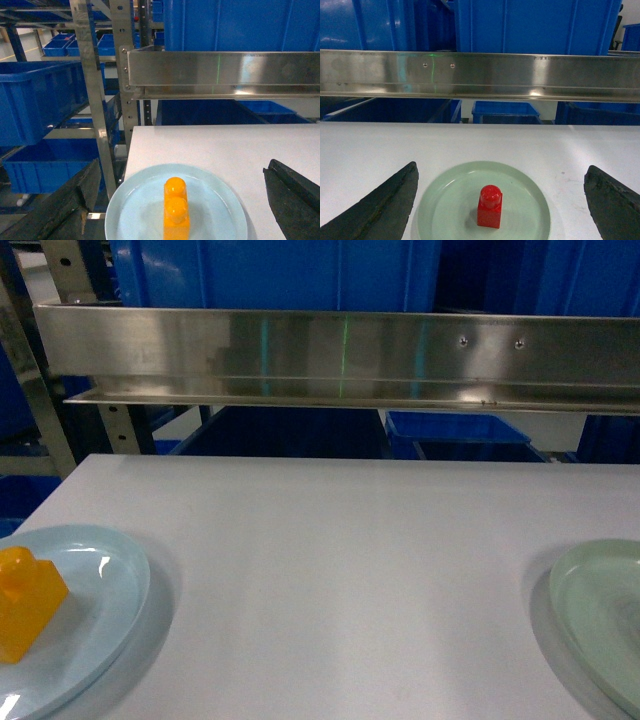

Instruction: Sort and place red and yellow blocks in left bins

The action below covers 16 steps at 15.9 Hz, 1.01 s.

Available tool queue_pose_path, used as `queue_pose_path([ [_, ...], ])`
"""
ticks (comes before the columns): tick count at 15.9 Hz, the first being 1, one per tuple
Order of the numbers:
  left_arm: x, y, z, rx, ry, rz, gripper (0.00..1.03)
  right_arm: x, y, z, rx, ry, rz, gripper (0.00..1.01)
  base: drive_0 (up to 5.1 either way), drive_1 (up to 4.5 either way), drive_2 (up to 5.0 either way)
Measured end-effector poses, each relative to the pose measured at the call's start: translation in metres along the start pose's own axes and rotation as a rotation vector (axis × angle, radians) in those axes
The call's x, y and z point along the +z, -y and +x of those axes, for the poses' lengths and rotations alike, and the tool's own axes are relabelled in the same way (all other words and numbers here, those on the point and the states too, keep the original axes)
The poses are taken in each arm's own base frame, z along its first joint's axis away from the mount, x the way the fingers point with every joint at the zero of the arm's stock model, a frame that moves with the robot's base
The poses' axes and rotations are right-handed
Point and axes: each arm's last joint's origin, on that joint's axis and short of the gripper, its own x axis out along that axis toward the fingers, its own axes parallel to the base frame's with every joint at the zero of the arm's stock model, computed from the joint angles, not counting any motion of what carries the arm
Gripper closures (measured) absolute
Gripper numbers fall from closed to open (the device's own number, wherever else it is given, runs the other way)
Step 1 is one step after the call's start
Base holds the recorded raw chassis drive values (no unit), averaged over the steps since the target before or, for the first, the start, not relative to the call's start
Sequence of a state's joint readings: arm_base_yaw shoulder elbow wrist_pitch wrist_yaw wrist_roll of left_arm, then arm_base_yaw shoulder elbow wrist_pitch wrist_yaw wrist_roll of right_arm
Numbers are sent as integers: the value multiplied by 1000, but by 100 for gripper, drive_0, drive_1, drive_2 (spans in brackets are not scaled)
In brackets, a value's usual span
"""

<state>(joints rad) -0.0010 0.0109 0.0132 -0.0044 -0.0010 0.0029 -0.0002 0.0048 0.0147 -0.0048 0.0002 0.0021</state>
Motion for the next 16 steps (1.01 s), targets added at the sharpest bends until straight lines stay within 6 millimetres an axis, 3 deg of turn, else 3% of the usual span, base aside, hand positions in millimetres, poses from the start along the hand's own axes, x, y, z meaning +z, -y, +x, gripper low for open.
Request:
queue_pose_path([
  [16,2,-2,3,5,11,5,5,0,0,0,0,0,0,3,0,0,0],
])
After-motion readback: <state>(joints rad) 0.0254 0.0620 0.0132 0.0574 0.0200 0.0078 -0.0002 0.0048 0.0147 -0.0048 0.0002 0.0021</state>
